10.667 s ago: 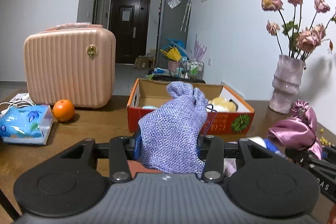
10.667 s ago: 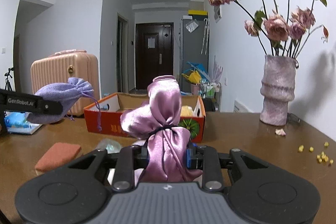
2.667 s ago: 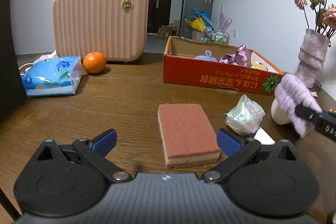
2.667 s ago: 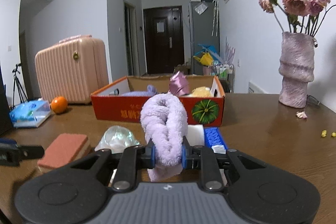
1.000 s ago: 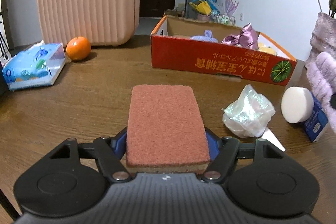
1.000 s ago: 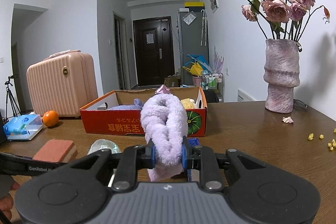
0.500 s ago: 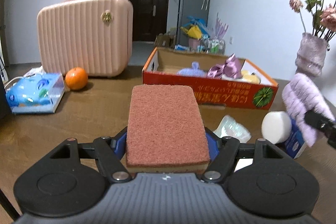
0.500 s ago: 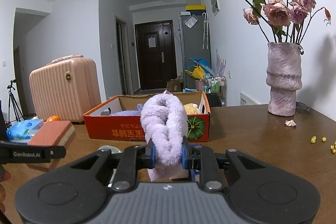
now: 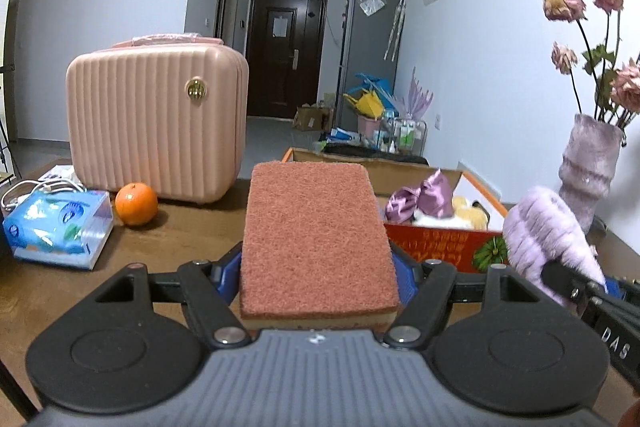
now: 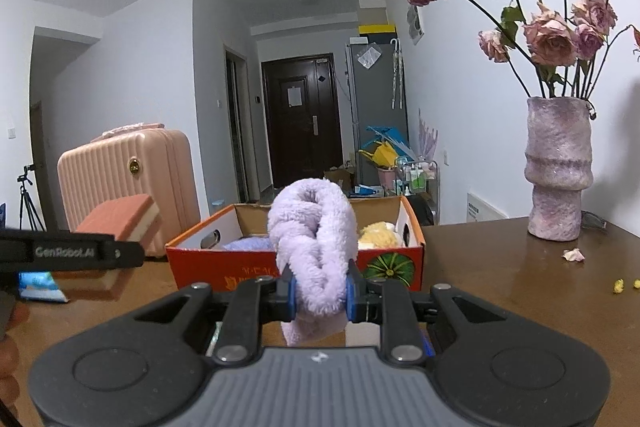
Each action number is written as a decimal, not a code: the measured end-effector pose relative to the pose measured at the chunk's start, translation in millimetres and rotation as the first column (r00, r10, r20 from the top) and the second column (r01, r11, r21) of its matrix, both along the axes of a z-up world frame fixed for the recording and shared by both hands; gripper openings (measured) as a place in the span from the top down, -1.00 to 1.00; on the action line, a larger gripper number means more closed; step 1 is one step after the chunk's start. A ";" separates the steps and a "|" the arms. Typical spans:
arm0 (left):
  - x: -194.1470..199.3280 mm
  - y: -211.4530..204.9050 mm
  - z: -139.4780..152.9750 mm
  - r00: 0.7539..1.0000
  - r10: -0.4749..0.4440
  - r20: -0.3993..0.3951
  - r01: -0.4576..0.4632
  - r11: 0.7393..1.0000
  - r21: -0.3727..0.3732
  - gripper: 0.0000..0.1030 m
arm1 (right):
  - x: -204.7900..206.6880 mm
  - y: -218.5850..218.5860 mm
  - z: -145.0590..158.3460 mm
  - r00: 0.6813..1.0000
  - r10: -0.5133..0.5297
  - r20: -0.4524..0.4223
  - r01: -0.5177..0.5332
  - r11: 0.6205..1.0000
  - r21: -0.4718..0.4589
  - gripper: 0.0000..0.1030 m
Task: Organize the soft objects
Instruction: 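Carry the sponge with the left gripper while the right gripper carries the sock to the box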
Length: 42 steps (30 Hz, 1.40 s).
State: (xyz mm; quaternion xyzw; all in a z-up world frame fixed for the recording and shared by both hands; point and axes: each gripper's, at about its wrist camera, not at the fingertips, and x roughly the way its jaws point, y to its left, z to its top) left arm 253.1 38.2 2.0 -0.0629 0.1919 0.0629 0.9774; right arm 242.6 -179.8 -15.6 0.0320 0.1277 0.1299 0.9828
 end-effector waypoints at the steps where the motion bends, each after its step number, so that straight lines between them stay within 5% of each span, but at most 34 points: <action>1: 2.3 0.4 0.8 1.000 0.004 0.004 -0.004 1.000 -0.001 -0.41 | 2.5 1.6 -0.1 1.000 0.003 0.001 -0.003 1.000 0.003 0.59; 42: 156.3 19.2 3.4 0.997 0.056 0.049 -0.052 0.996 -0.074 -0.41 | 153.4 65.7 3.5 0.999 -0.025 0.024 0.024 0.999 0.023 0.59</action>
